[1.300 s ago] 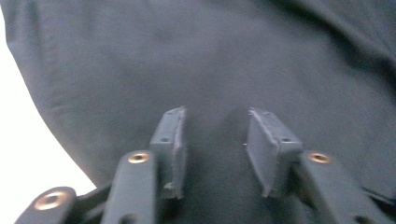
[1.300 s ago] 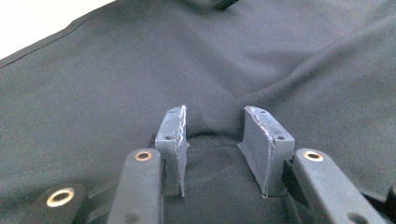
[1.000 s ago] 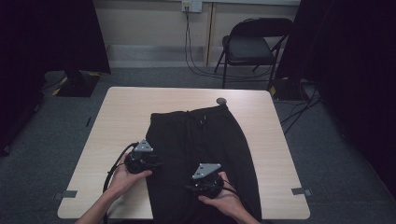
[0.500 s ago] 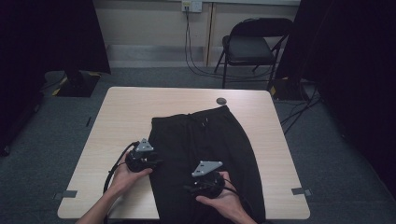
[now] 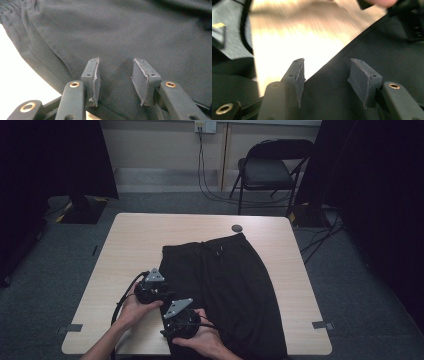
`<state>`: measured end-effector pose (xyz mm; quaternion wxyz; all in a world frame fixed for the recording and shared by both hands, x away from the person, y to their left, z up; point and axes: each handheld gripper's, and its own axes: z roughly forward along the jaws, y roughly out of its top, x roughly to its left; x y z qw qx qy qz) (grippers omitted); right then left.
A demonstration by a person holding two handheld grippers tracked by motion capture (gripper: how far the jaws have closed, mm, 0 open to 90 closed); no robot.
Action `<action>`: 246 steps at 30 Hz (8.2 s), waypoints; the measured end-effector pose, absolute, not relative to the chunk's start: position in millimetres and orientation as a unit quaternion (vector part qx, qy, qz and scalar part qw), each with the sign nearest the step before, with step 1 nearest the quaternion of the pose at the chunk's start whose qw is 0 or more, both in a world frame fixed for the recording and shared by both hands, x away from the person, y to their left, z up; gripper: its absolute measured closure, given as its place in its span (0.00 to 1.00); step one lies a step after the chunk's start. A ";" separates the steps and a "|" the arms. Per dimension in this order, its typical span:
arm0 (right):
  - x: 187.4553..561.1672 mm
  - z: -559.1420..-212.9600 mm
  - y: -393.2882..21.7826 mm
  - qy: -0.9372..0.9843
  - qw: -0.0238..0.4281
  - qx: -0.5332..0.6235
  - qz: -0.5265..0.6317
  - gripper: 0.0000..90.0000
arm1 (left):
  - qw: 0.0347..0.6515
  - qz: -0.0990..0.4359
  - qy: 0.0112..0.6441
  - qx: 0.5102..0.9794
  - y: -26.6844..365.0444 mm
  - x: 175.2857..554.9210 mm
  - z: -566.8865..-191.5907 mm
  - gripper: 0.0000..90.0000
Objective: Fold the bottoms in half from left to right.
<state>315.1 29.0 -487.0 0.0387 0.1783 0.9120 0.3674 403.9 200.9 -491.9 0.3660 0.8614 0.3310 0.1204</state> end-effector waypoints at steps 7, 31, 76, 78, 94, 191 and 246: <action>314.9 -489.1 26.7 0.909 0.088 0.184 0.363 0.96 | 0.379 0.112 0.358 0.846 205.9 406.3 -489.6 0.61; 336.3 -485.7 -24.6 0.885 0.117 0.247 0.378 0.60 | 0.373 0.140 0.348 0.848 186.3 408.7 -494.7 0.59; 324.1 -447.8 3.0 0.865 0.062 0.217 0.447 0.99 | 0.453 0.145 0.462 0.748 244.2 456.0 -463.2 0.97; 323.8 -442.1 4.3 0.864 0.062 0.214 0.452 0.99 | 0.460 0.146 0.466 0.742 248.9 455.5 -457.0 0.97; 333.0 -354.6 5.6 0.806 0.078 0.199 0.552 0.99 | 0.512 0.178 0.458 0.705 272.0 454.5 -389.5 0.97; 337.7 -481.1 -34.3 0.887 0.057 0.206 0.410 0.55 | 0.345 0.177 0.405 0.828 210.9 446.9 -492.3 0.71; 311.2 -454.6 25.5 0.877 0.007 0.139 0.459 0.98 | 0.340 0.170 0.426 0.821 211.3 433.9 -491.8 0.55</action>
